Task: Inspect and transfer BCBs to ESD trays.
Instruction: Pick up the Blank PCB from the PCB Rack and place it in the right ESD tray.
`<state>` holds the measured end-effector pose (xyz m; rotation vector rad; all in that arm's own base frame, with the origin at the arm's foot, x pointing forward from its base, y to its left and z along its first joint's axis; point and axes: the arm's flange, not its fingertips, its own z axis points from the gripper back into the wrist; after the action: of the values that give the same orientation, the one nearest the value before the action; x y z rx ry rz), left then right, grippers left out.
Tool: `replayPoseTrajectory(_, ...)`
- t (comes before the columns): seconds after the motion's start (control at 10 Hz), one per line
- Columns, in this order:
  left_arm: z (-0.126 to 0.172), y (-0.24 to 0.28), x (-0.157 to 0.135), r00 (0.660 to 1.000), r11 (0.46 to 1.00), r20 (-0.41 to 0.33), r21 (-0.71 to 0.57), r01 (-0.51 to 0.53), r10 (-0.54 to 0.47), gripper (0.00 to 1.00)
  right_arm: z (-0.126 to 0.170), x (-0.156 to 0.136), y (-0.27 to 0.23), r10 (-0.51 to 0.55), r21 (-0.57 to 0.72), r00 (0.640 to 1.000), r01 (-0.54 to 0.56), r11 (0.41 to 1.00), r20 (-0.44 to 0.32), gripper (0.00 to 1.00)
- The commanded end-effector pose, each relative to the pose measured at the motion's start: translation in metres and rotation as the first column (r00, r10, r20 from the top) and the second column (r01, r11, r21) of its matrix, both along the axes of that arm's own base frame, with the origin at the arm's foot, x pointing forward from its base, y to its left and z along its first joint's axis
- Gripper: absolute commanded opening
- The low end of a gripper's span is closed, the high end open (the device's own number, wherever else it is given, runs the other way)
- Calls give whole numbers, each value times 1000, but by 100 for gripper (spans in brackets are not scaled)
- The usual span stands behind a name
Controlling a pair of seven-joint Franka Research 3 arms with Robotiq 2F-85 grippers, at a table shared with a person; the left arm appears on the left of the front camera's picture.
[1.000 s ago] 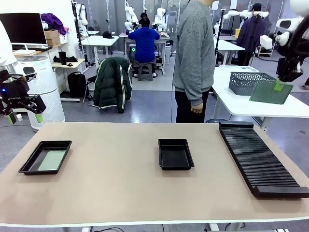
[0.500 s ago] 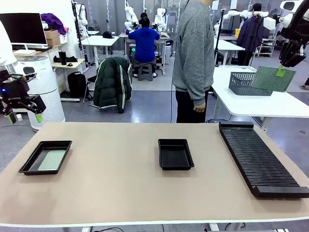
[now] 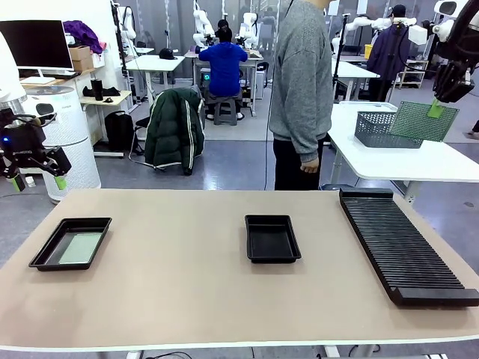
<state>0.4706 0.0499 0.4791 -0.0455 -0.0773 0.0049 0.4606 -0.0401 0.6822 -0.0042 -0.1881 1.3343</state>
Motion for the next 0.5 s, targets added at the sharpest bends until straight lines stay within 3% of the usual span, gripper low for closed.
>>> replayPoseTrajectory(0.0,-2,0,0,1000,1000,7,1,0,0,100,-3,-3,1,10,0,1000,-10,1000,4,0)
replayPoseTrajectory(0.4,-2,0,0,1000,1000,7,1,0,0,100,0,0,0,0,0,1000,0,1000,0,2)
